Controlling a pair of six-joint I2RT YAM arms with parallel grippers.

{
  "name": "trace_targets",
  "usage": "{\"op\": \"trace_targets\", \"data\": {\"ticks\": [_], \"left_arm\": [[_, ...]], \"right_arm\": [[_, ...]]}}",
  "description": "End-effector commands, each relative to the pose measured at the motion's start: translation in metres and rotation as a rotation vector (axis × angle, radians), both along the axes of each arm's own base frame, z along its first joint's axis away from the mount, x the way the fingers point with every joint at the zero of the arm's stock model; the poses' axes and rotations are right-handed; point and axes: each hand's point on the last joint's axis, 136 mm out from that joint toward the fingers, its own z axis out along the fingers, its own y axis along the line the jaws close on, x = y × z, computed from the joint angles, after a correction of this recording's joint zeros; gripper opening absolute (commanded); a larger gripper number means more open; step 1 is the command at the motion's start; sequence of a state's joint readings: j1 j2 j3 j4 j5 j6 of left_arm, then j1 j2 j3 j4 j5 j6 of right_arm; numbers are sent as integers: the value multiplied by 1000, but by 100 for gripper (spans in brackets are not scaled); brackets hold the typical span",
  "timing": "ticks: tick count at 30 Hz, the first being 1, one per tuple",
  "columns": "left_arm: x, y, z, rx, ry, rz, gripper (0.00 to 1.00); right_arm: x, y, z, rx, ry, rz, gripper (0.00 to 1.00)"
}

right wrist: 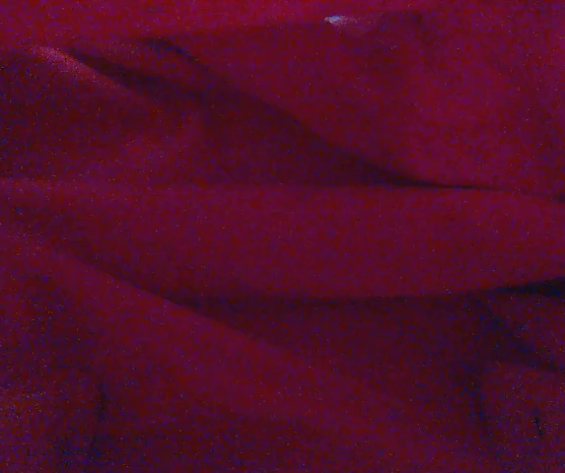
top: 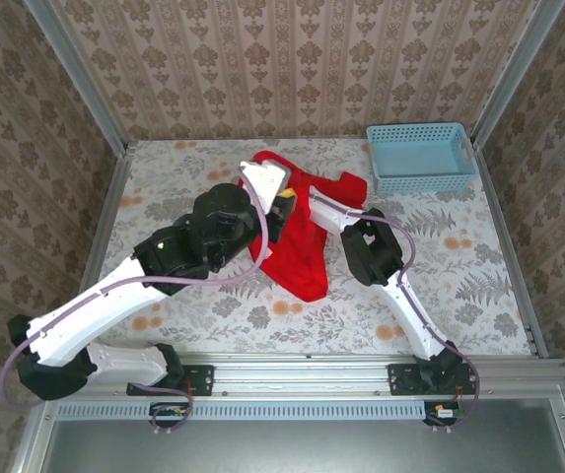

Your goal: Fold the inside-out t-shirt

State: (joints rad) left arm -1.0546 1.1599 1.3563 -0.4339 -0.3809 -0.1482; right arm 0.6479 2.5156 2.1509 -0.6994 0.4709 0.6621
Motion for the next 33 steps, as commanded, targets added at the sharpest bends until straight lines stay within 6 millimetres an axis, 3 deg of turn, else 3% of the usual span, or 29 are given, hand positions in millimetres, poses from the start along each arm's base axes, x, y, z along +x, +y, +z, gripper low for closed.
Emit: {"op": "trace_targets", "data": {"ticks": [1,5,8,17,22,26,31,33], "left_arm": [[-4,3,-44,-5,127,-48,33],[-15,-25,-79,-14,195,-176,55],[-18,-42,-90,-62,214,-236,67],[4,-53,-98,-90,207,-184,77],[27,-51,-107,-85,234,-109,70],[39,-48,-116,-56,253,-68,59],[46,-42,-114,-55,244,-36,33],[45,-41,-109,-61,237,-40,18]], "right_arm": [[-10,4,-2,27,50,41,99],[-11,6,-5,40,56,40,99],[-12,9,-6,47,58,45,99],[-17,13,-12,45,64,54,99],[-21,15,-13,53,59,55,99],[-23,14,-9,54,50,58,99],[-26,9,-11,35,53,46,99],[-26,7,-12,25,53,36,99]]}}
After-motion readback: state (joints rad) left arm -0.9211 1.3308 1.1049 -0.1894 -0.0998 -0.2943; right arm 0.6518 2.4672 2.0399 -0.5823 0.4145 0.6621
